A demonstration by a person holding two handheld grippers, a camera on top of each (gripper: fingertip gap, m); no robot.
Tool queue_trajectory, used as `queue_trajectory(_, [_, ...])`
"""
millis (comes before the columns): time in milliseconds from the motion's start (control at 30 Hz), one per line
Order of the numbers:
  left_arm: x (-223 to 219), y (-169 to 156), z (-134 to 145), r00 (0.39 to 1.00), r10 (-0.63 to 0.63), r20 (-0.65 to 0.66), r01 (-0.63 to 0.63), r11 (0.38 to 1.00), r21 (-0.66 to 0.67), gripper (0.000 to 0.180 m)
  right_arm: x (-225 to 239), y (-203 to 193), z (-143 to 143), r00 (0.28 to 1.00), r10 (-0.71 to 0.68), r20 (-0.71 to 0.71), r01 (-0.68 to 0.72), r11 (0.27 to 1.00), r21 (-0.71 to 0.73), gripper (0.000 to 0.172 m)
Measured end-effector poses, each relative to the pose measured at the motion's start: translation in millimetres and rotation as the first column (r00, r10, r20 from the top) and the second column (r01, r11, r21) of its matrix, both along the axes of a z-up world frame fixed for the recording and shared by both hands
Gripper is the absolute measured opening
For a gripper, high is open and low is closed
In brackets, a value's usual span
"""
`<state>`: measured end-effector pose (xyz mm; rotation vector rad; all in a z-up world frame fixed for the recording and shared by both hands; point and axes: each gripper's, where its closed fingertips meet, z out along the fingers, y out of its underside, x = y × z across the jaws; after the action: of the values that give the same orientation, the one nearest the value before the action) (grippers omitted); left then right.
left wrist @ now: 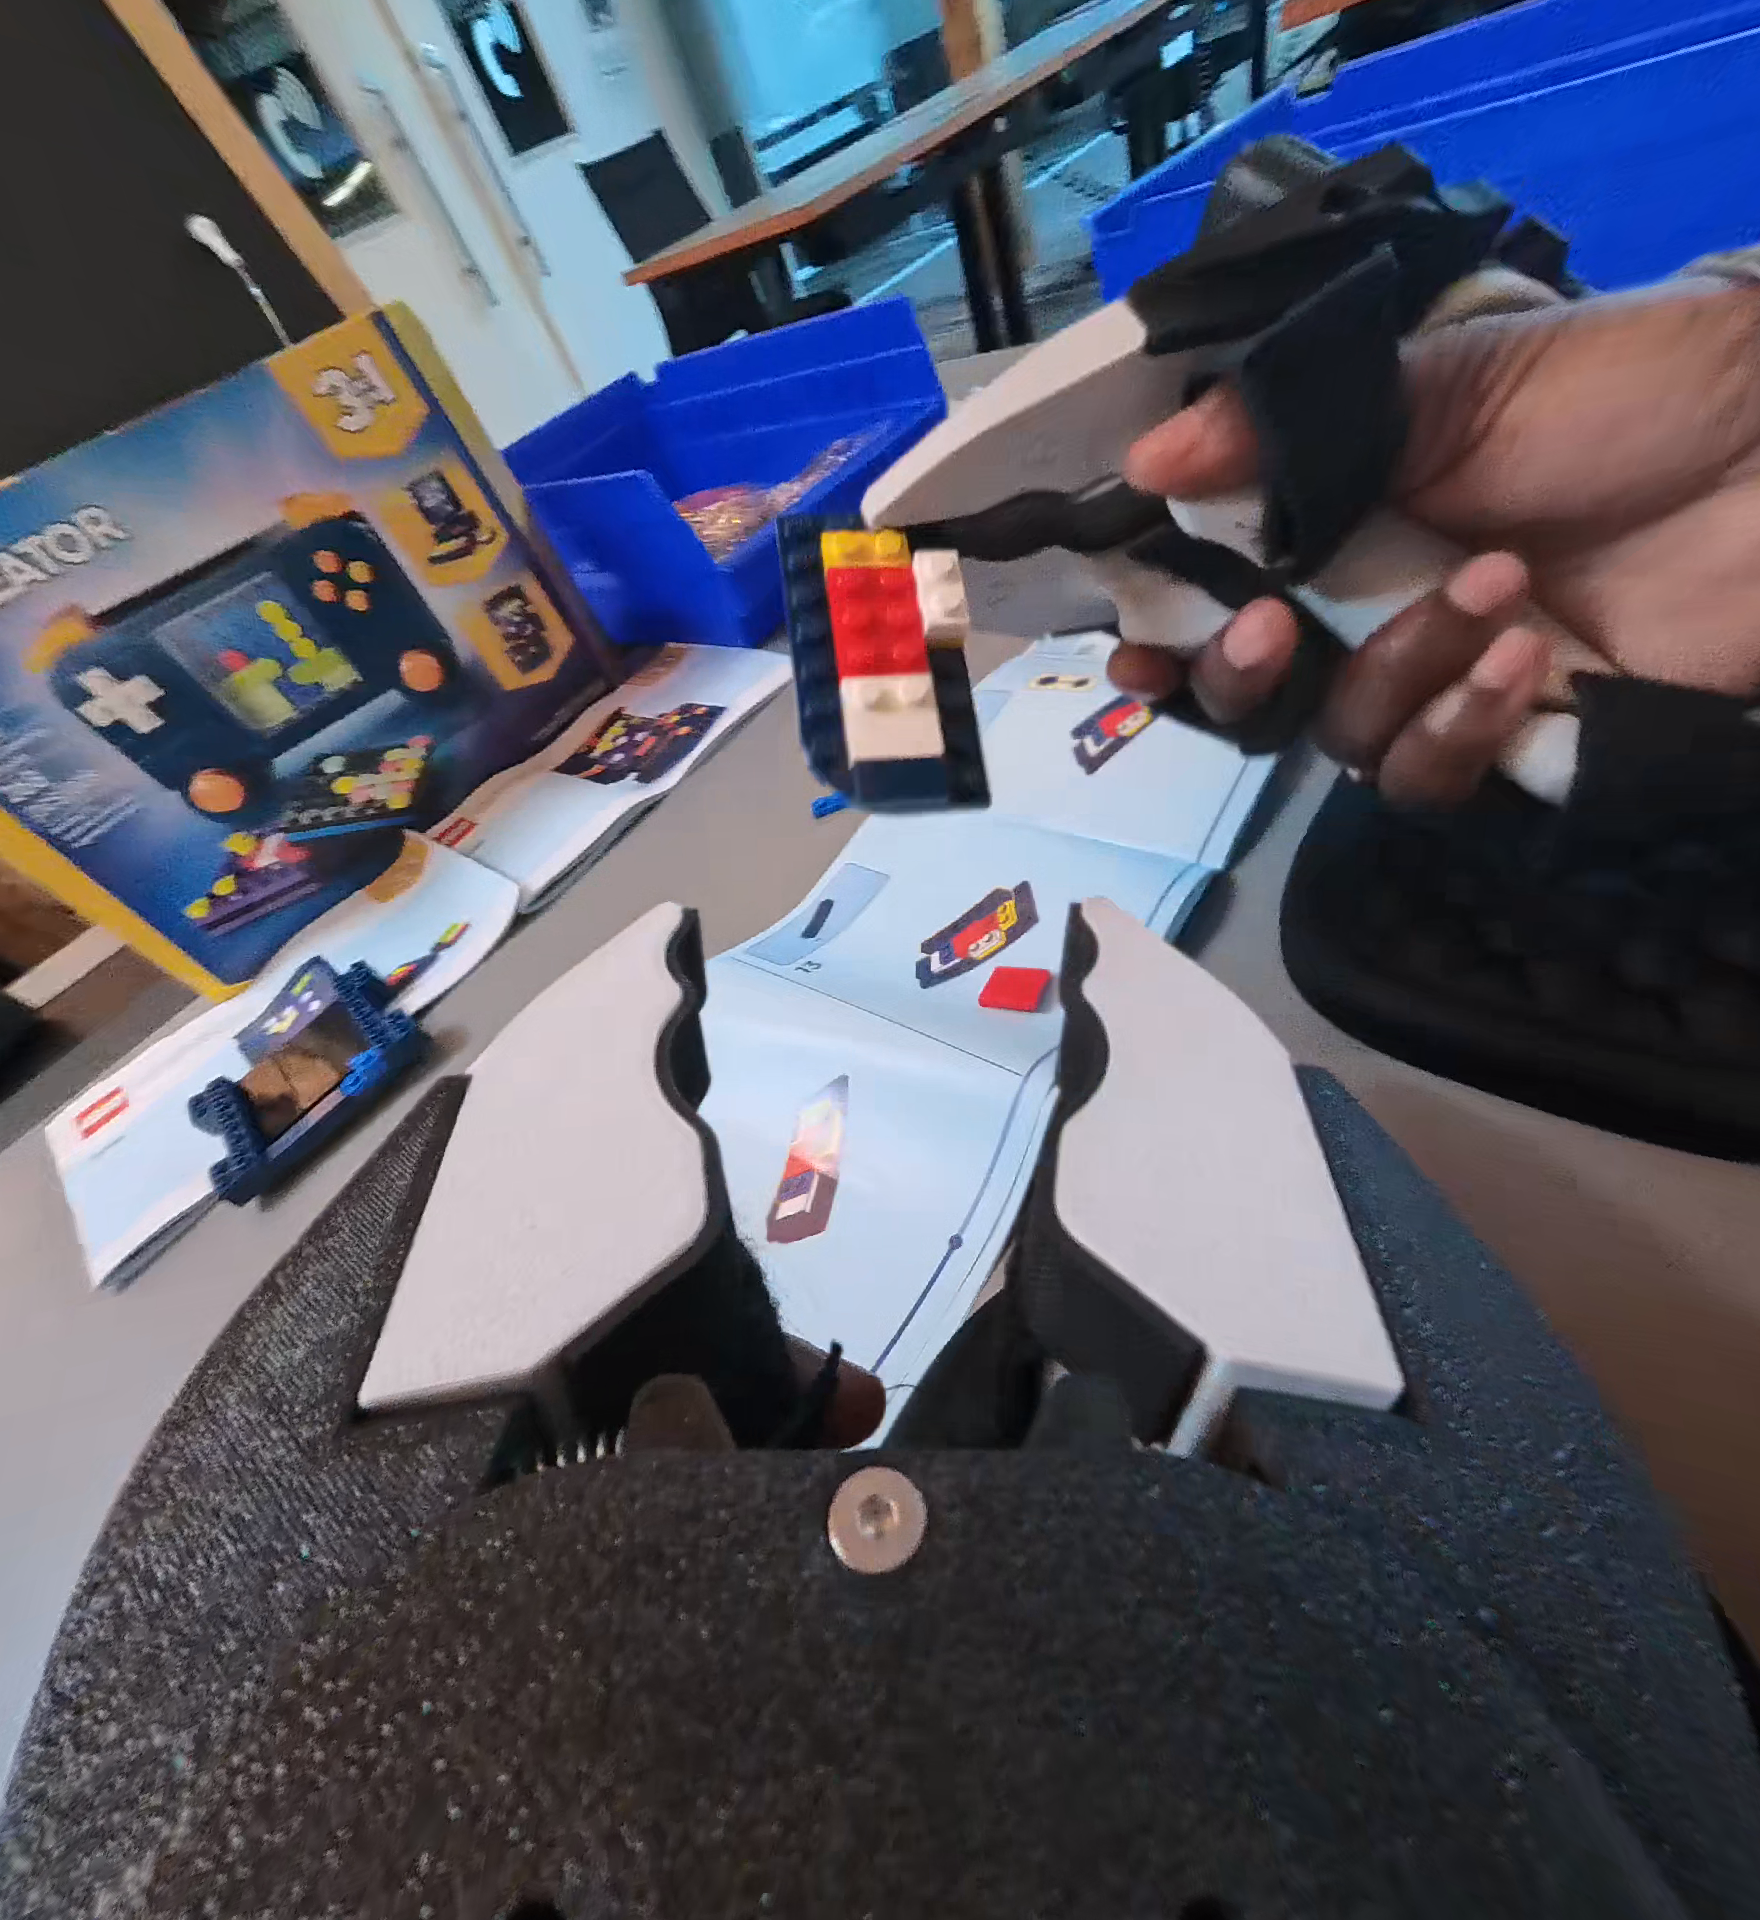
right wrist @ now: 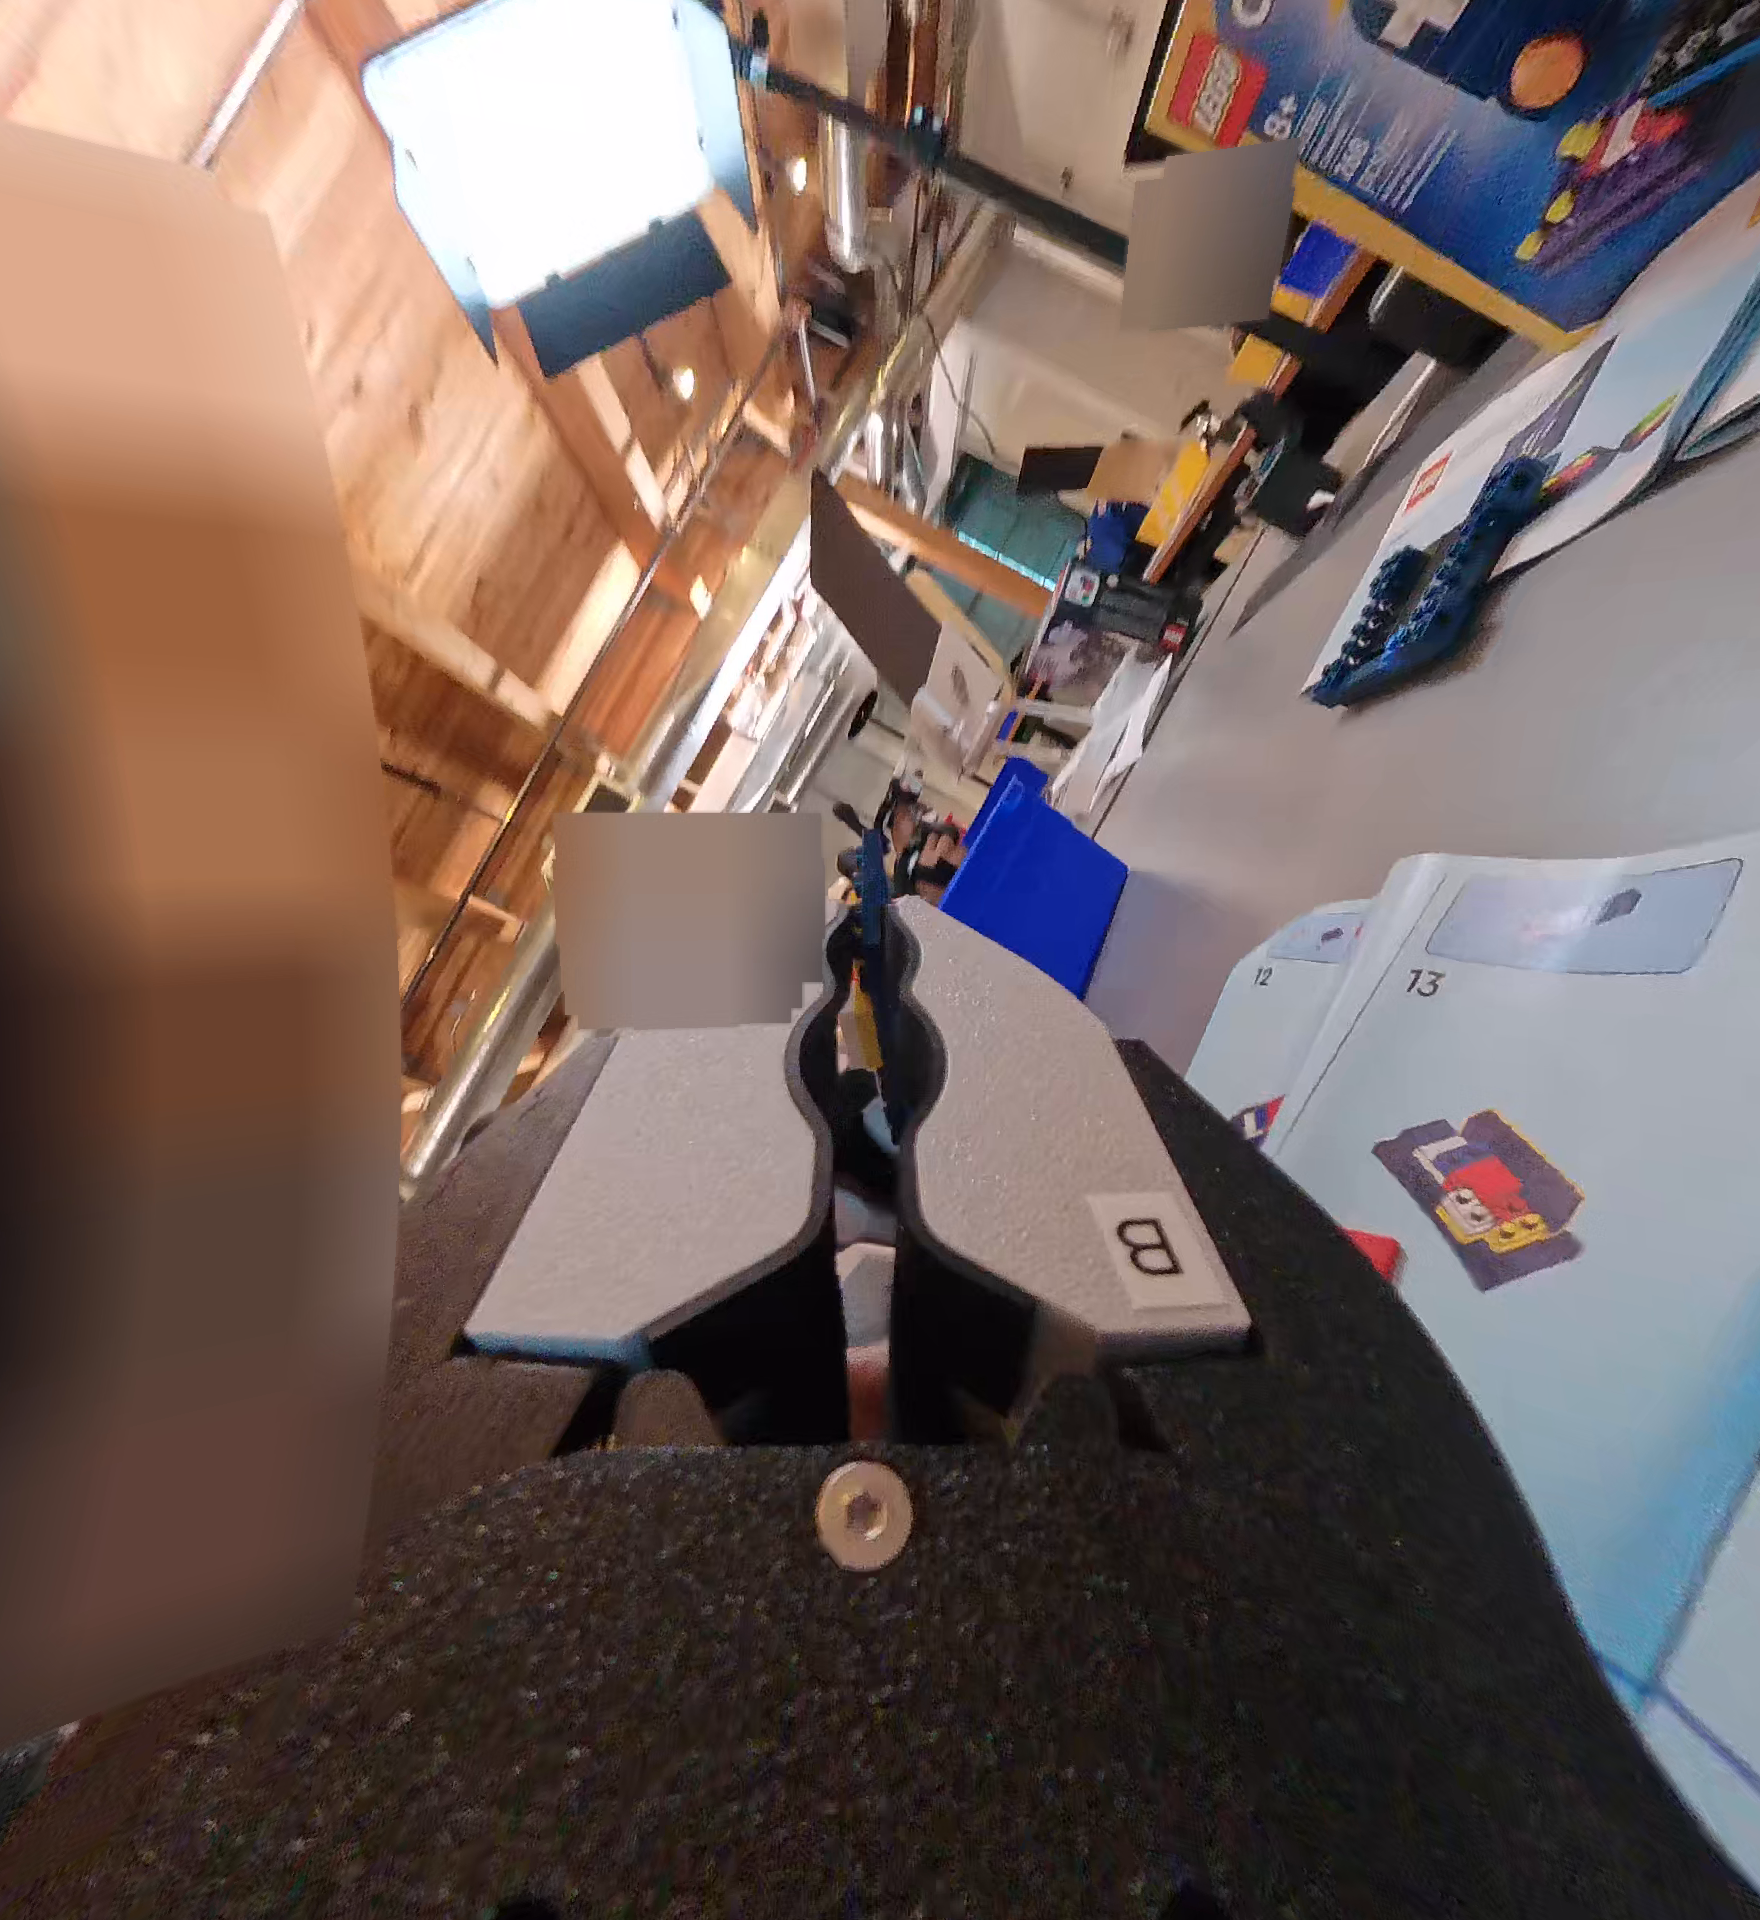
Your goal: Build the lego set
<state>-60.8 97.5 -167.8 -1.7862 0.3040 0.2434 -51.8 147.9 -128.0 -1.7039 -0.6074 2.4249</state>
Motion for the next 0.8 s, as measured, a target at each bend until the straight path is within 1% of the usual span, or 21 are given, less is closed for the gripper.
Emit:
queue_trajectory(100, [2,5,-4,0.999,0.031,0.032,-0.030,0.999,-0.030,0.067,-9,-14,-7,1.000,0.010,-0.005,-0.010,0.994,-0.110,0.005])
queue_trajectory(133, [1,7,-6,0.999,0.038,0.039,-0.037,0.998,-0.047,0.065,-12,-17,-9,1.000,0.021,-0.007,-0.022,0.990,-0.140,0.005])
queue_trajectory(167, [0,9,-6,0.998,0.043,0.038,-0.041,0.998,-0.052,0.057,-14,-20,-10,0.999,0.038,-0.010,-0.039,0.987,-0.156,0.005])
queue_trajectory(233, [-1,9,3,0.999,0.027,0.044,-0.027,1.000,0.002,0.040,-14,-23,-9,0.998,0.056,-0.011,-0.056,0.988,-0.140,0.005])
queue_trajectory(267, [-1,8,6,0.998,0.013,0.053,-0.014,1.000,0.020,0.036,-13,-24,-8,0.998,0.058,-0.006,-0.058,0.991,-0.123,0.005])
queue_trajectory(333, [1,6,5,0.995,-0.025,0.094,0.024,1.000,0.013,0.034,-10,-26,-7,0.997,0.082,0.001,-0.081,0.993,-0.087,0.005])
queue_trajectory(400, [5,3,9,0.984,-0.089,0.153,0.084,0.996,0.040,0.024,-4,-30,-3,0.988,0.152,-0.021,-0.153,0.988,-0.034,0.008])
queue_trajectory(433, [6,1,13,0.975,-0.124,0.186,0.116,0.992,0.053,0.024,-1,-33,-2,0.979,0.203,-0.020,-0.203,0.979,0.022,0.020])
queue_trajectory(467, [10,-1,15,0.961,-0.176,0.214,0.168,0.984,0.055,0.024,5,-37,1,0.963,0.267,-0.030,-0.263,0.959,0.109,0.035])
queue_trajectory(500, [12,-4,16,0.945,-0.218,0.244,0.211,0.976,0.053,0.024,10,-41,2,0.945,0.325,-0.026,-0.311,0.923,0.225,0.034])
queue_trajectory(533, [14,-6,15,0.927,-0.246,0.284,0.243,0.969,0.049,0.024,13,-44,-2,0.932,0.363,0.013,-0.344,0.868,0.358,0.041])
queue_trajectory(567, [17,-7,15,0.904,-0.281,0.324,0.281,0.959,0.048,0.024,15,-47,-9,0.917,0.393,0.071,-0.372,0.776,0.510,0.055])
queue_trajectory(600, [19,-8,14,0.878,-0.311,0.363,0.316,0.948,0.047,0.024,15,-48,-17,0.908,0.396,0.135,-0.380,0.647,0.661,0.060])
queue_trajectory(633, [21,-9,13,0.856,-0.329,0.399,0.342,0.939,0.041,0.024,12,-47,-25,0.911,0.369,0.184,-0.363,0.507,0.781,0.072])
queue_trajectory(667, [23,-9,12,0.840,-0.345,0.419,0.366,0.930,0.032,0.024,8,-45,-27,0.914,0.348,0.210,-0.339,0.369,0.866,0.084])
queue_trajectory(700, [25,-8,10,0.831,-0.355,0.428,0.386,0.923,0.015,0.024,6,-46,-27,0.912,0.343,0.224,-0.315,0.238,0.919,0.085])
queue_trajectory(733, [26,-8,7,0.828,-0.359,0.431,0.400,0.916,-0.006,0.024,4,-49,-25,0.905,0.354,0.235,-0.295,0.126,0.947,0.083])
queue_trajectory(800, [32,-7,1,0.826,-0.372,0.423,0.430,0.901,-0.048,0.024,7,-58,-28,0.863,0.408,0.299,-0.304,-0.055,0.951,0.072])
